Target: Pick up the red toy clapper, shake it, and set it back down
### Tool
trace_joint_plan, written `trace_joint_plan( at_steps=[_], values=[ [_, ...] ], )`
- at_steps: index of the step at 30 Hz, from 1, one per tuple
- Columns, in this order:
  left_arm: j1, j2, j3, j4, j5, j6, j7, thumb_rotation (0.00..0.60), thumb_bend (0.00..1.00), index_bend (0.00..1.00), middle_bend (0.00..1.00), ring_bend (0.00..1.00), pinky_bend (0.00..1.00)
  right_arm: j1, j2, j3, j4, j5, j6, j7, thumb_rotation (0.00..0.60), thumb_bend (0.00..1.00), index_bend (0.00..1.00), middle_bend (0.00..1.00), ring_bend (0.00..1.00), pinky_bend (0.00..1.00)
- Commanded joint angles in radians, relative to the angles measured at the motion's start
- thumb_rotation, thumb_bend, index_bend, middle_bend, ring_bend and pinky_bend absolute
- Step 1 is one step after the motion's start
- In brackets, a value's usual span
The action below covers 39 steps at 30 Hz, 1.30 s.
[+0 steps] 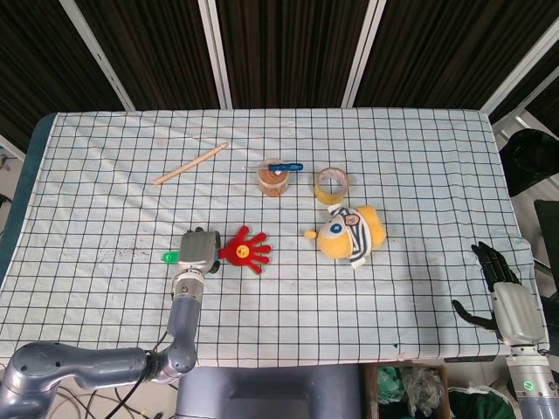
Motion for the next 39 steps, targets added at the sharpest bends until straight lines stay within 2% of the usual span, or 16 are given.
trace_joint_plan(
  at_steps=[1, 6, 14, 23, 34, 39],
  values=[
    [0.008, 0.0, -0.002, -0.006, 0.022, 0.004, -0.022, 0.6, 0.42, 0.63, 0.55, 0.25, 0.34, 0.0, 0.0, 0.0, 0.0, 0.0, 0.0, 0.0, 0.6, 0.21, 0.0, 0.0, 0.0, 0.18],
    [0.027, 0.002, -0.005, -0.016, 0.086, 0.006, -0.097, 0.6, 0.45, 0.65, 0.61, 0.34, 0.43, 0.0, 0.0, -0.001, -0.002, 0.0, 0.0, -0.001, 0.6, 0.22, 0.0, 0.0, 0.0, 0.18],
    [0.06, 0.001, -0.001, -0.017, 0.249, 0.012, -0.268, 0.6, 0.5, 0.67, 0.68, 0.5, 0.62, 0.0, 0.0, 0.0, -0.003, 0.002, -0.001, -0.002, 0.6, 0.22, 0.0, 0.0, 0.0, 0.18],
    [0.091, 0.001, -0.002, -0.018, 0.419, 0.02, -0.457, 0.6, 0.55, 0.71, 0.78, 0.64, 0.81, -0.001, 0.0, 0.0, -0.004, 0.004, -0.002, -0.002, 0.6, 0.22, 0.0, 0.0, 0.0, 0.18],
    [0.151, 0.063, -0.001, -0.124, 0.639, 0.06, -0.743, 0.6, 0.56, 0.72, 0.81, 0.68, 0.85, 0.0, 0.001, 0.001, -0.004, 0.007, -0.004, 0.0, 0.6, 0.22, 0.0, 0.0, 0.0, 0.18],
    [0.193, 0.12, 0.032, -0.164, 0.774, 0.083, -0.934, 0.6, 0.57, 0.72, 0.81, 0.68, 0.85, -0.001, 0.001, 0.002, -0.004, 0.007, -0.003, -0.002, 0.6, 0.22, 0.0, 0.0, 0.0, 0.18]
  ],
)
